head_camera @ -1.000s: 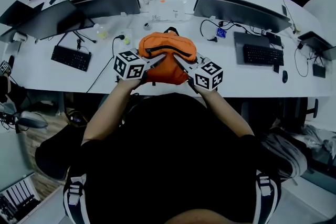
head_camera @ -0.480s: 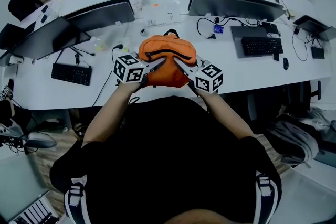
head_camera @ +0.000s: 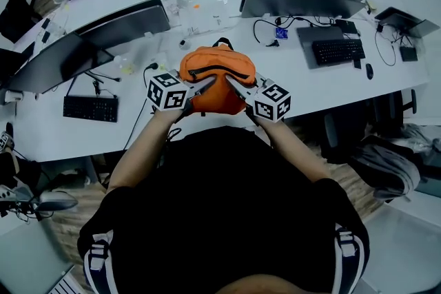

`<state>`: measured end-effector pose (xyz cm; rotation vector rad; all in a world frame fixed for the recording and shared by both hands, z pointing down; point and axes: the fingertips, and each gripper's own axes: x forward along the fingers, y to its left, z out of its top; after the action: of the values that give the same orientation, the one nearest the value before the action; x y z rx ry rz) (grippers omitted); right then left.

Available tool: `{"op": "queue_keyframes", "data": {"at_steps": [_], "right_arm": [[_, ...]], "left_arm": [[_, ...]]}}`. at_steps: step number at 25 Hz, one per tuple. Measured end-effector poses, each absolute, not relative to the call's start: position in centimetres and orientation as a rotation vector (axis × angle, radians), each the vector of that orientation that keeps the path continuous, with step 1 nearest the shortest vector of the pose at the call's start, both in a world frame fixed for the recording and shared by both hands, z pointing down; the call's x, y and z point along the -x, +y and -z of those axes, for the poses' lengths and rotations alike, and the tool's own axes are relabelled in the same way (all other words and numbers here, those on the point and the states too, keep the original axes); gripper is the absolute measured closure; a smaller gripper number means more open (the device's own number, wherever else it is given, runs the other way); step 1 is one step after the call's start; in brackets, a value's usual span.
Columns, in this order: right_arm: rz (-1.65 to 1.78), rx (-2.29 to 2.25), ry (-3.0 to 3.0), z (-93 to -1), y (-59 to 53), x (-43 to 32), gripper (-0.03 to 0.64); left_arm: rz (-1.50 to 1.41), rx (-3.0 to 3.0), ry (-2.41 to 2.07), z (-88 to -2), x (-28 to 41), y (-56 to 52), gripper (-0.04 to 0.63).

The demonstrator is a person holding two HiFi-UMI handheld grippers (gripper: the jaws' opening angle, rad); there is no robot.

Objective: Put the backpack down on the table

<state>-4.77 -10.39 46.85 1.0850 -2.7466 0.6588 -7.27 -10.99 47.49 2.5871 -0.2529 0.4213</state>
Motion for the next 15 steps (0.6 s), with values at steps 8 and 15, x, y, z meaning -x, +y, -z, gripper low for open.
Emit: {"op": "queue_keyframes", "data": {"at_steps": [8, 15], "right_arm": [[-0.663, -1.141, -2.704, -47.0, -10.9, 6.5, 0.584], [-0.668, -1.167, -2.689, -47.1, -10.9, 8.2, 0.584]], "left_arm": [[-0.385, -2.579, -0.201, -47.8, 8.9, -11.5, 0.554], [-0.372, -2.578, -0.169, -47.9, 10.5, -11.5, 0.555]]}}
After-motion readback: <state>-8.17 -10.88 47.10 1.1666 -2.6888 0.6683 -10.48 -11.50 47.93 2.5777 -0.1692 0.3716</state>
